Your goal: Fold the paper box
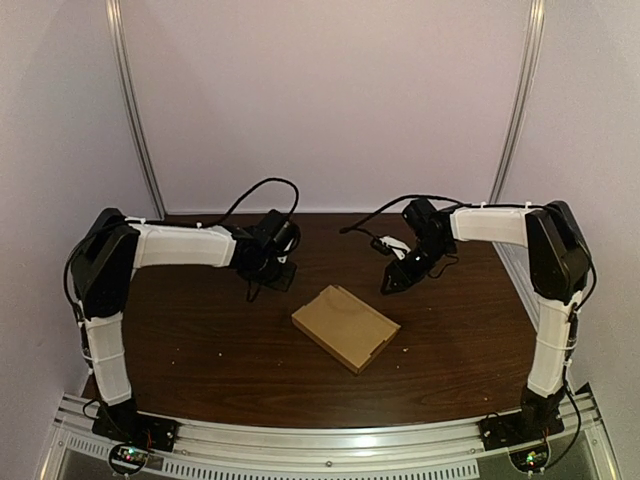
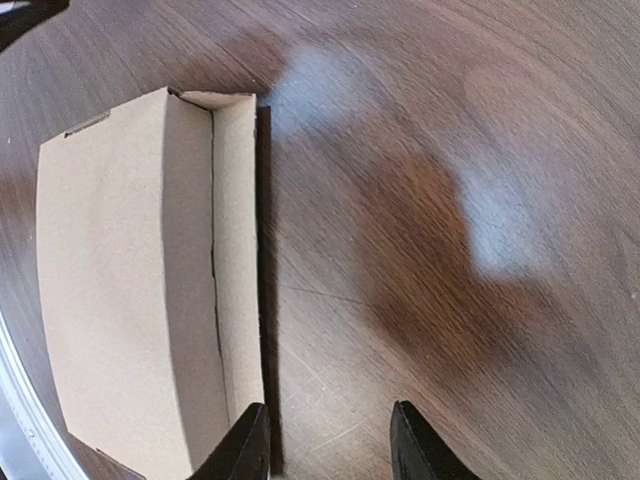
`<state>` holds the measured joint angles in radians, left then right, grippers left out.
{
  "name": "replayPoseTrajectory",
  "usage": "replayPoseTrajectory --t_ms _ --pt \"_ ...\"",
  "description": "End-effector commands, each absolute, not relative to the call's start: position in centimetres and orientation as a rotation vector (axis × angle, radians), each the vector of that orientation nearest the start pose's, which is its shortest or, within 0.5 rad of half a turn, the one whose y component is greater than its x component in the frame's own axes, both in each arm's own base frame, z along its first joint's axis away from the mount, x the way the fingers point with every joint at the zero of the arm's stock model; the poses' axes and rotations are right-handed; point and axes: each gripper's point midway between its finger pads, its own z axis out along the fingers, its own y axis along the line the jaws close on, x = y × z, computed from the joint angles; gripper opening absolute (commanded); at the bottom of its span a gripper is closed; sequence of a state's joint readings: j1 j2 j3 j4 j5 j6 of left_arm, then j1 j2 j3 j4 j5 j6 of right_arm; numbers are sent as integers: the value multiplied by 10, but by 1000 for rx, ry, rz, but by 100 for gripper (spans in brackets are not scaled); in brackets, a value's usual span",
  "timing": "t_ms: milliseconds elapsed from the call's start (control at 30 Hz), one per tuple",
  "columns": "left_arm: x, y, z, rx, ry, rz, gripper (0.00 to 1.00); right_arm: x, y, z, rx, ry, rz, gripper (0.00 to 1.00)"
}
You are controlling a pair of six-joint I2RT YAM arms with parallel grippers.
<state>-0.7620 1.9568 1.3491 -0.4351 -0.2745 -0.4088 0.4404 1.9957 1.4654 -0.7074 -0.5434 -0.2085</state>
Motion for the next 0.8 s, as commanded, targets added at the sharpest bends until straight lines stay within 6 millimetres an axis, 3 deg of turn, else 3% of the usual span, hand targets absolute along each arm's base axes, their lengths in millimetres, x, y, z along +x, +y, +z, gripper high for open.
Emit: replayPoseTrajectory --t_ms 0,167,300,567,767 --pt "378 -327 90 389 2480 -204 0 359 256 68 -930 2655 753 41" --pt "330 -317 86 312 2572 -325 0 354 246 50 -937 2729 698 41" --pt "300 -326 79 344 2628 -411 0 355 243 40 -945 2751 674 40" --pt "283 -346 67 246 2740 -537 0 343 244 20 -963 2821 731 38" --pt "281 -325 62 266 2765 -347 0 335 238 12 -985 2852 703 35"
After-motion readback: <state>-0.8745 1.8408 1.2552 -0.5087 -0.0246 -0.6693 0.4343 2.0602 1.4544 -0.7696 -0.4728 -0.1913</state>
